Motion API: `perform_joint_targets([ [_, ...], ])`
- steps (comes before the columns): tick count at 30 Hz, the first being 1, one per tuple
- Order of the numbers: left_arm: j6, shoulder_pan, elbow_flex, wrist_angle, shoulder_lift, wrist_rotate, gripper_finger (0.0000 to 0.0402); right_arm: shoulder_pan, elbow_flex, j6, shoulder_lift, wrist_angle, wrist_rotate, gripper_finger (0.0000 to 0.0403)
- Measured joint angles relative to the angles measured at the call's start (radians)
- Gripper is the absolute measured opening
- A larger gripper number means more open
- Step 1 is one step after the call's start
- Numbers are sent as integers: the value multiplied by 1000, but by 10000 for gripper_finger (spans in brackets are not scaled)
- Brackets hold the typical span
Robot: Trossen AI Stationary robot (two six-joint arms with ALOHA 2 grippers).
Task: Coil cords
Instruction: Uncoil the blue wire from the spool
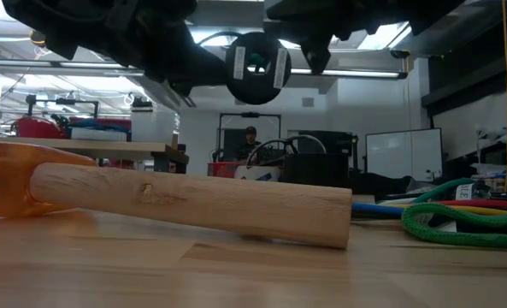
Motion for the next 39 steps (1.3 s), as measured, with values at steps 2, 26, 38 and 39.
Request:
perform_joint_targets([
  [2, 0, -1, 0, 1, 0, 5, 0, 0, 0, 0, 22, 13, -33, 112],
  [26, -17, 0, 0, 23, 2, 5, 0, 0, 0, 45, 106, 111, -23, 214],
  [38, -17, 1, 0, 50, 3, 5, 0, 0, 0, 45, 106, 164, -4, 214],
  [39, -17, 1, 0, 55, 3, 5, 0, 0, 0, 45, 106, 176, -4, 214],
])
